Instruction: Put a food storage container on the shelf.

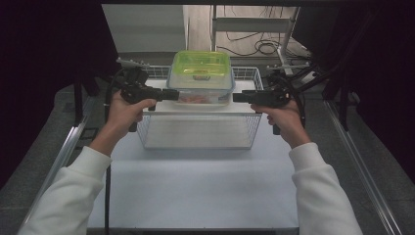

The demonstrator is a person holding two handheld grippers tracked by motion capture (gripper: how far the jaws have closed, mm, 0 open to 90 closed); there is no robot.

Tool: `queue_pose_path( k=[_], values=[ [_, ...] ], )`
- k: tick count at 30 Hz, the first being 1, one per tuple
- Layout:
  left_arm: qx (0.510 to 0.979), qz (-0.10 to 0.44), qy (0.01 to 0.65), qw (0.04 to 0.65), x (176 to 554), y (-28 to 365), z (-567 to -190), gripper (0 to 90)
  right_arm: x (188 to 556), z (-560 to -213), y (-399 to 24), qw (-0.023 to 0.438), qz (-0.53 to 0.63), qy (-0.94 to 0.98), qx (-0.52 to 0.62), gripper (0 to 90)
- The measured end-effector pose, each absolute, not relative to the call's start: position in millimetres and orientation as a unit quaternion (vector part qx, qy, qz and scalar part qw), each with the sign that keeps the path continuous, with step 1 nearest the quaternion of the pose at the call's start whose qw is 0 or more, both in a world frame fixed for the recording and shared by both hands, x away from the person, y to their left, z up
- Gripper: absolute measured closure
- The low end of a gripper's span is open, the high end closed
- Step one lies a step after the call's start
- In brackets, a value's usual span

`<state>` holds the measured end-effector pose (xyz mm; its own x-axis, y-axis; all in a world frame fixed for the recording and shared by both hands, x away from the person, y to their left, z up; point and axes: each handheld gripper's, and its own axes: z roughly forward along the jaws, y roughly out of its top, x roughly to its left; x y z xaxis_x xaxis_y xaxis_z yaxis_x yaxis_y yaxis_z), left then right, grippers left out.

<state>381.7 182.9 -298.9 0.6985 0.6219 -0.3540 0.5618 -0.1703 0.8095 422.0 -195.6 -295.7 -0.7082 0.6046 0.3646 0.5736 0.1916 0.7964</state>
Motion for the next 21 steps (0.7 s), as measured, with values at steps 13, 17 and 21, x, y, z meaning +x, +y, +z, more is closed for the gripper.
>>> queue_pose_path(
  k=[13,17,21],
  values=[
    [0.779,0.049,0.39,0.488,335,195,-325,35.5,388,-320,-214,0.018,0.488,0.79,0.37,40.7],
    [0.79,0.054,0.39,0.47,319,196,-345,30.6,376,-335,-221,0.016,0.479,0.797,0.368,40.3],
    [0.793,0.048,0.391,0.465,307,197,-369,29.1,367,-351,-226,0.01,0.471,0.801,0.37,40.2]
  ],
)
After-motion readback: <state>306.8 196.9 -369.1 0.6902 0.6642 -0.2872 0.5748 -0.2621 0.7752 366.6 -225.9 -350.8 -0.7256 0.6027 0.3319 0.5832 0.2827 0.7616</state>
